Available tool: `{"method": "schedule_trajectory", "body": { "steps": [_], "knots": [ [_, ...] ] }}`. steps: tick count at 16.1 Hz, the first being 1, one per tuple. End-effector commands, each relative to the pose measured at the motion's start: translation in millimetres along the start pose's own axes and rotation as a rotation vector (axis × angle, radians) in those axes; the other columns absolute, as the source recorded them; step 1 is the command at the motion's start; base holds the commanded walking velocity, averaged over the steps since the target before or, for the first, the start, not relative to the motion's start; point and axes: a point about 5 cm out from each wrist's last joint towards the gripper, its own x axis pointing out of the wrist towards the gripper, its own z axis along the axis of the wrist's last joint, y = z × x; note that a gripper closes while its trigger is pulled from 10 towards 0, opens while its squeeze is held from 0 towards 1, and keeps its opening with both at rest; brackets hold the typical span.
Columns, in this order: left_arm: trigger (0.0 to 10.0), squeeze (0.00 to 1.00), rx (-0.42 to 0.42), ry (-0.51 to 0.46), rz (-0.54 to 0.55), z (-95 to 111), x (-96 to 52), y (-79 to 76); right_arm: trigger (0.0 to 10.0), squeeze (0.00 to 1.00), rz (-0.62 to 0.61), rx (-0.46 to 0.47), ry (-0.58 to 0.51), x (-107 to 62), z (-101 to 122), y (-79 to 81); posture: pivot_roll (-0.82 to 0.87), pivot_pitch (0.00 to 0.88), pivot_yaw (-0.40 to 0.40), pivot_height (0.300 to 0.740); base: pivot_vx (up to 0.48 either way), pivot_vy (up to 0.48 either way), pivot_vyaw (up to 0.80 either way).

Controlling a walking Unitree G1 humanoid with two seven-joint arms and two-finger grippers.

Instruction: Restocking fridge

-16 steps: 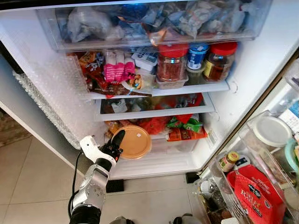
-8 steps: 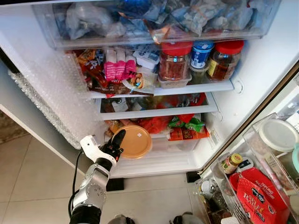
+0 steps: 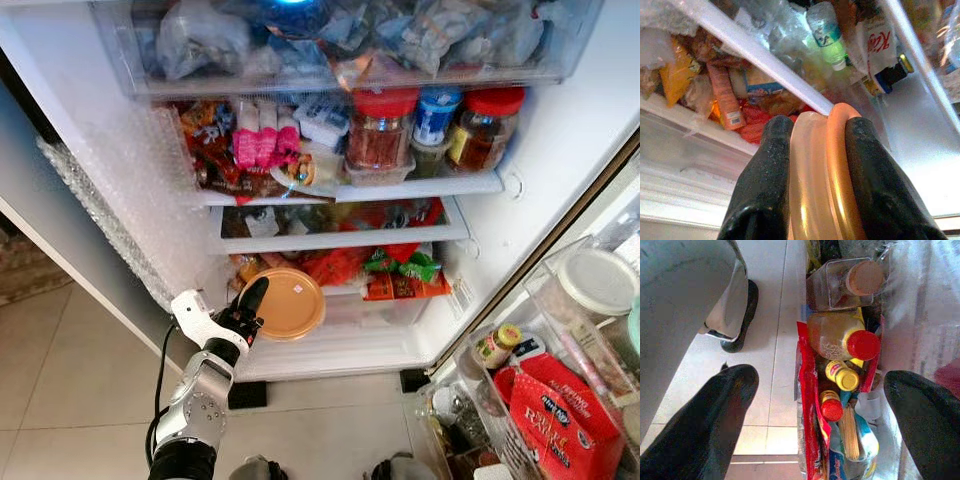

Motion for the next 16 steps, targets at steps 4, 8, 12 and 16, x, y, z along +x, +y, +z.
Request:
{"method": "schedule_trajectory", "body": {
  "steps": [4,8,12,16],
  "knots": [
    [10.0,0.0,0.011,-0.014,-0.018,5.3,1.8,-4.6,10.0,0.0,-0.004,0.013,0.022,-1.4,-8.5,-0.8,-0.09,0.164,0.007,0.664,0.0,0.0,0.0],
    [10.0,0.0,0.02,-0.022,-0.031,8.0,3.5,-7.5,10.0,0.0,-0.008,0.02,0.016,-1.4,-8.0,-0.7,-0.09,0.164,0.009,0.664,0.0,0.0,0.0],
    [10.0,0.0,0.021,-0.032,-0.037,10.6,5.0,-9.7,10.0,0.0,-0.006,0.019,0.016,-1.5,-8.4,-0.8,-0.09,0.158,0.009,0.664,0.0,0.0,0.0],
    [10.0,0.0,0.006,-0.02,-0.045,9.1,4.5,-10.0,10.0,0.0,-0.007,0.021,0.019,-1.5,-8.7,-0.8,-0.09,0.157,0.009,0.664,0.0,0.0,0.0]
  ]
}}
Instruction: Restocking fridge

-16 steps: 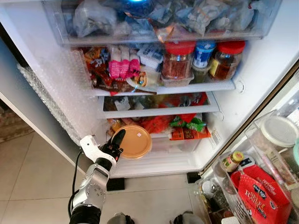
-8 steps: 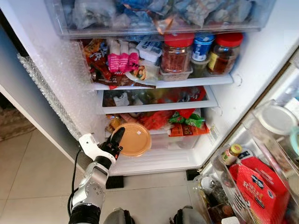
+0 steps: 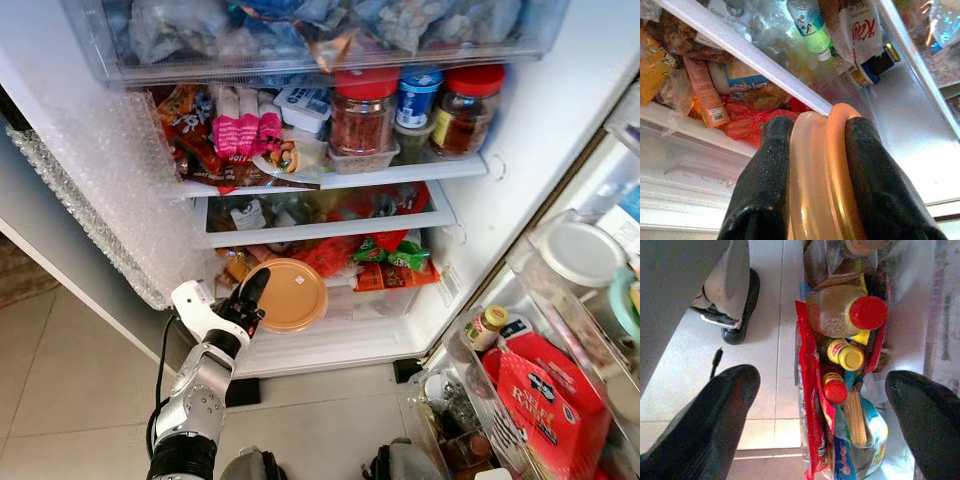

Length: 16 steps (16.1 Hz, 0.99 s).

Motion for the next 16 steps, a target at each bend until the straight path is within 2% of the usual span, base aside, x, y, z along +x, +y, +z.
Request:
{"method": "schedule_trajectory", "body": {
  "steps": [1,10,16],
  "knots": [
    [10.0,0.0,-0.003,0.002,-0.014,1.2,-0.2,-1.8,10.0,0.0,-0.008,0.009,0.009,-0.5,-3.0,-2.2,-0.09,0.156,0.01,0.664,0.0,0.0,0.0],
    [10.0,0.0,-0.02,0.041,-0.049,-1.9,4.8,-3.6,10.0,0.0,-0.006,0.003,0.017,-0.3,-2.8,-1.9,-0.09,0.158,0.013,0.664,0.0,0.0,0.0],
    [10.0,0.0,-0.026,0.04,-0.053,-3.4,4.8,-3.9,10.0,0.0,-0.004,0.002,0.019,-0.3,-2.8,-2.5,-0.09,0.158,0.01,0.664,0.261,0.0,0.0]
  ]
}}
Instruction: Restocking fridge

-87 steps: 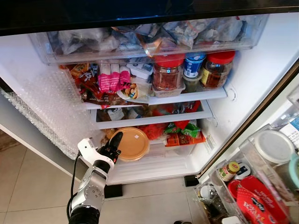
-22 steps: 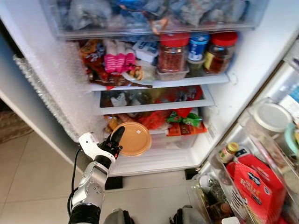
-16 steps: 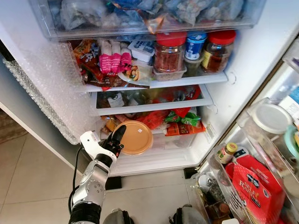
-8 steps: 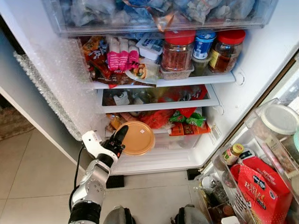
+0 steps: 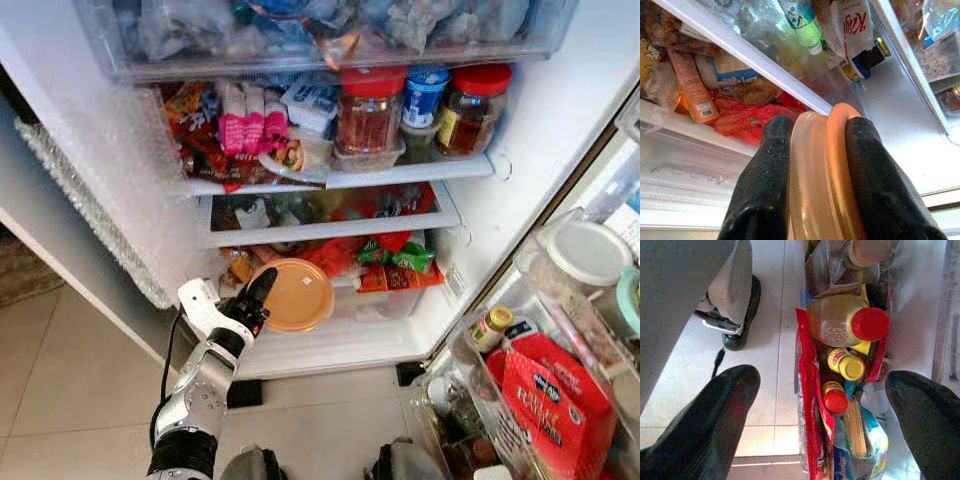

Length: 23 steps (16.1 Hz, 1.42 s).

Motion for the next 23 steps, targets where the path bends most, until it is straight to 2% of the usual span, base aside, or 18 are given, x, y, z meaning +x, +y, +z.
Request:
{"method": "schedule_trajectory", "body": {
  "steps": [1,14,20,23],
  "knots": [
    [10.0,0.0,-0.007,0.0,-0.012,0.8,1.9,-1.4,10.0,0.0,-0.007,0.003,0.015,-0.7,-4.2,-3.0,-0.09,0.159,0.01,0.664,0.274,0.0,0.0],
    [10.0,0.0,-0.01,0.005,-0.028,-0.2,4.1,-1.3,10.0,0.0,0.007,-0.009,0.022,-0.5,-4.2,-2.1,-0.09,0.154,0.008,0.664,0.284,0.0,0.0],
    [10.0,0.0,-0.061,0.045,-0.049,-8.6,3.5,0.2,10.0,0.0,0.009,-0.016,0.024,-0.6,-4.3,-2.7,-0.09,0.161,0.002,0.664,0.288,0.0,0.0],
    [10.0,0.0,-0.06,0.068,-0.052,-12.8,3.1,1.4,10.0,0.0,0.008,-0.015,0.026,-0.6,-4.8,-2.8,-0.09,0.165,0.003,0.664,0.301,0.0,0.0]
  ]
}}
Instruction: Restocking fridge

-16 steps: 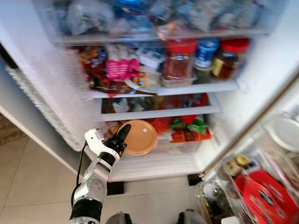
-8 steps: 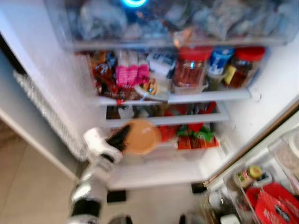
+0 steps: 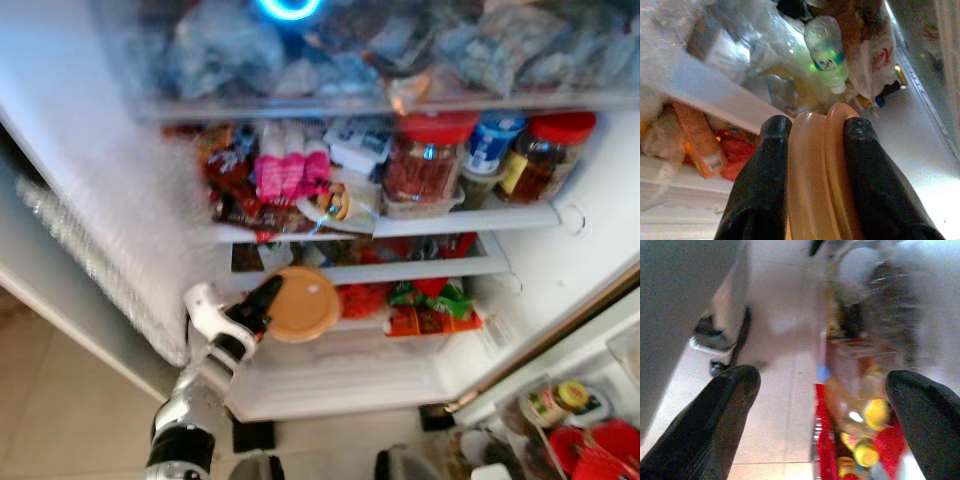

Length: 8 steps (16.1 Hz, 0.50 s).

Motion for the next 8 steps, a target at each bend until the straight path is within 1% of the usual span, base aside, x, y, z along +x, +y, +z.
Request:
{"method": "schedule_trajectory", "body": {
  "steps": [1,3,7,8],
  "knots": [
    [10.0,0.0,0.0,0.023,-0.005,-5.9,2.2,-2.2,10.0,0.0,-0.011,-0.005,0.023,-1.1,-6.3,-5.3,-0.09,0.167,0.005,0.664,0.277,0.0,0.0],
    [10.0,0.0,0.037,0.037,0.009,-7.2,2.8,-1.4,10.0,0.0,-0.011,-0.005,0.025,-1.2,-6.8,-5.4,-0.09,0.168,0.005,0.664,0.0,0.0,0.0],
    [10.0,0.0,0.062,0.043,0.01,-7.1,2.1,0.3,10.0,0.0,-0.013,0.002,0.026,-1.2,-7.3,-4.6,-0.1,0.171,0.012,0.664,0.0,0.0,0.0],
    [10.0,0.0,0.063,0.042,0.009,-7.0,2.4,0.2,10.0,0.0,-0.013,0.003,0.026,-1.2,-7.3,-4.6,-0.1,0.171,0.012,0.664,0.0,-0.274,0.0]
  ]
}}
